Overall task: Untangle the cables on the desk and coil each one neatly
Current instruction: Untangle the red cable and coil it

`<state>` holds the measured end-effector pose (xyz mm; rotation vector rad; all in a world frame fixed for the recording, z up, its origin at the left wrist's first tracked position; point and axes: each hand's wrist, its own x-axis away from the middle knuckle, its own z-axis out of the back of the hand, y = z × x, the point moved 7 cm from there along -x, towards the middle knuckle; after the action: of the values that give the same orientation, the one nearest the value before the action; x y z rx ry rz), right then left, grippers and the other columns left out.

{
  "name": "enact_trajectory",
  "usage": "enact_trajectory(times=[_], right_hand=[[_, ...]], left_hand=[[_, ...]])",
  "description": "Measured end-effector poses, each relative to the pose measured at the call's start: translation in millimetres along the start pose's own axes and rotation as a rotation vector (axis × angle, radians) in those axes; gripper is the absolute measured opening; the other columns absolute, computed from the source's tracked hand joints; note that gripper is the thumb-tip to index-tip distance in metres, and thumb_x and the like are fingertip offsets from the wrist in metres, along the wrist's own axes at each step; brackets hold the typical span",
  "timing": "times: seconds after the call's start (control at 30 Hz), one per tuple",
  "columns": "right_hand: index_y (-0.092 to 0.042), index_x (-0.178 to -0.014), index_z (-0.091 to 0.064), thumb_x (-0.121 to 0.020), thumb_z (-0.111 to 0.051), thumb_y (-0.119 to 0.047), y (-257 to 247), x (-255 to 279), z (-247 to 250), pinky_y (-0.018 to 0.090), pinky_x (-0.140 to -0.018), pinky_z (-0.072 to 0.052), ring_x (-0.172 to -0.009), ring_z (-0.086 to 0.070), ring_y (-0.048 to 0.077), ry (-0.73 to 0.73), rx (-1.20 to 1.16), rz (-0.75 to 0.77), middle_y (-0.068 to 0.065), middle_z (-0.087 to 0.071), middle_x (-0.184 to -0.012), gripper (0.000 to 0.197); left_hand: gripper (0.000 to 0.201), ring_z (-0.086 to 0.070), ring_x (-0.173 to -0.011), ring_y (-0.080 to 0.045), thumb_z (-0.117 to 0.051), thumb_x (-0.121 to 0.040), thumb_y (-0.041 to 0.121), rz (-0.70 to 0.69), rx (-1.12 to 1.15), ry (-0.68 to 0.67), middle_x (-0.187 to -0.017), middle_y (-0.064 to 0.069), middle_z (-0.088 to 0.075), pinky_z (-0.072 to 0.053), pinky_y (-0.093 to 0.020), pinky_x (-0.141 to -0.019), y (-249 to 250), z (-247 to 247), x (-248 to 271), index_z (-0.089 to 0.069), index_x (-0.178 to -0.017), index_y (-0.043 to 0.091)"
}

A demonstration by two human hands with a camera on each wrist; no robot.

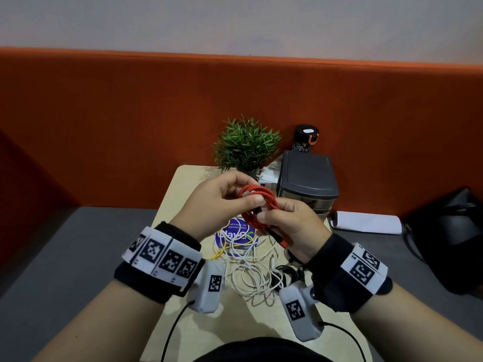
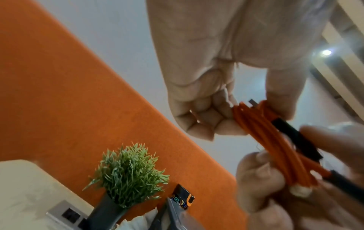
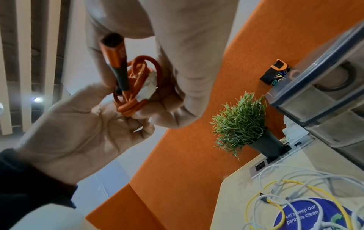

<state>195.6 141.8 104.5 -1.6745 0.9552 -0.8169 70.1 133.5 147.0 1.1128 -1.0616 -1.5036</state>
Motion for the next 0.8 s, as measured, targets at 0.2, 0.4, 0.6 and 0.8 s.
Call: enact_trajectory(times=[0.2,0.4,0.6,0.8], right_hand=[[-0.015,-0.066,-0.069,-0.057,-0.075,-0.013,2,-5,2,0.04,-0.077,-0.046,-0.07,-0.059,0.026,0.012,-0.018,0.051,0.01,-0.062,-0.072,0.012],[0.001,-0.082,-0.063,-0.054,-0.078,-0.015,2,-1,4,0.03,-0.077,-0.053,-0.072,-0.065,0.022,-0.103,-0.052,0.058,0.008,-0.066,-0.077,0.036],[0.002,-0.085,-0.069,-0.047,-0.092,-0.026,2,7,4,0.032,-0.077,-0.052,-0.078,-0.064,0.025,-0.193,-0.078,0.043,0.013,-0.066,-0.084,0.052],[-0.017,-0.078,-0.075,-0.053,-0.087,-0.022,6,11,4,0.032,-0.072,-0.051,-0.071,-0.062,0.019,-0.204,0.121,0.008,0.003,-0.068,-0.076,0.028]], left_hand=[[0.018,-0.06,-0.069,-0.01,-0.062,-0.085,0.008,0.043,0.132,0.213,-0.071,0.005,-0.07,-0.047,-0.022,-0.066,-2,9,2,-0.074,-0.082,0.022],[0.016,-0.065,-0.071,-0.02,-0.059,-0.085,0.007,0.141,0.293,0.12,-0.074,-0.008,-0.072,-0.052,-0.025,-0.066,-5,4,5,-0.074,-0.086,0.012],[0.024,-0.067,-0.076,-0.025,-0.06,-0.074,0.015,0.194,0.352,-0.026,-0.083,-0.017,-0.072,-0.054,-0.025,-0.068,-6,-1,8,-0.075,-0.091,0.006],[0.019,-0.063,-0.061,-0.014,-0.06,-0.08,0.012,0.207,0.259,-0.088,-0.063,-0.004,-0.067,-0.049,-0.02,-0.059,-7,-3,8,-0.071,-0.093,0.003]])
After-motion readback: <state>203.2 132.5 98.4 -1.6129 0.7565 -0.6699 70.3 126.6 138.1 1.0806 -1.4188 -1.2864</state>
